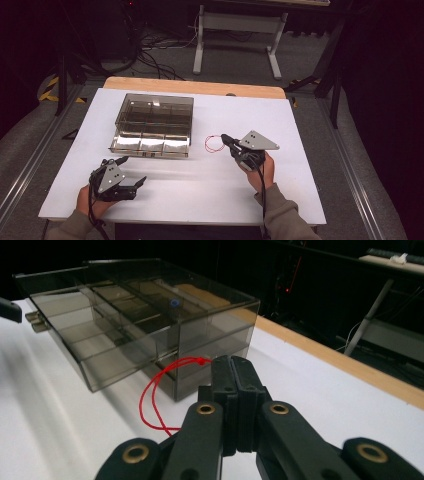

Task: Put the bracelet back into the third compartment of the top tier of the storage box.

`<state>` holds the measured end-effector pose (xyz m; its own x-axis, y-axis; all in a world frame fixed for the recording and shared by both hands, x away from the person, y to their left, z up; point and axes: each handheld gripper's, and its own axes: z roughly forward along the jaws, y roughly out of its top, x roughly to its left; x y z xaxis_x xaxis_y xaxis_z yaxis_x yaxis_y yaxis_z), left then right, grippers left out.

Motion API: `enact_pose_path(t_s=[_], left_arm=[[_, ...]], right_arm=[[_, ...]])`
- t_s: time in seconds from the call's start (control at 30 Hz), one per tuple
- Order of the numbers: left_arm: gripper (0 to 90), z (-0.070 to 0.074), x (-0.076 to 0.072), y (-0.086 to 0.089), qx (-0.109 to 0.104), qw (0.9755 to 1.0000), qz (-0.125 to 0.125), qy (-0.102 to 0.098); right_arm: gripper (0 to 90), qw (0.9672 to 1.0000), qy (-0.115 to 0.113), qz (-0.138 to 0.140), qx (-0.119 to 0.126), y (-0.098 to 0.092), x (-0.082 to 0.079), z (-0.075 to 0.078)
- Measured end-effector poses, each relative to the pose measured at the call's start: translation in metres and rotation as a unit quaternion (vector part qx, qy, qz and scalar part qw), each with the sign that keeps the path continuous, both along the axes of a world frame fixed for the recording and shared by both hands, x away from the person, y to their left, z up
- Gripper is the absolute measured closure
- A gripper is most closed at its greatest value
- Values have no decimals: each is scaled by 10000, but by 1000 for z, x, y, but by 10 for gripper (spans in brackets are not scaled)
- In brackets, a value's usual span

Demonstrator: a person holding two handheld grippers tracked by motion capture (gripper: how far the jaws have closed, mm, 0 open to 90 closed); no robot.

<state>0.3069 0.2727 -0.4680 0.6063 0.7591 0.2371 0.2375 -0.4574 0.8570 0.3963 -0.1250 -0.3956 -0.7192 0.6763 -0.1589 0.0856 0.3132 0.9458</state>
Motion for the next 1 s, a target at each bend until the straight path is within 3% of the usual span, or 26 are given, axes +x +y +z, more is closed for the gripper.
enact_pose_path(t_s=[0.53, 1.0], left_arm=[[146, -1, 1, 0, -19, 10000, -21, 65], [146, -1, 0, 1, -77, 9999, -17, 81]], right_arm=[[900, 9992, -301, 171, 215, 22, 12, 27], [900, 9979, -213, 555, 274, 62, 12, 24]])
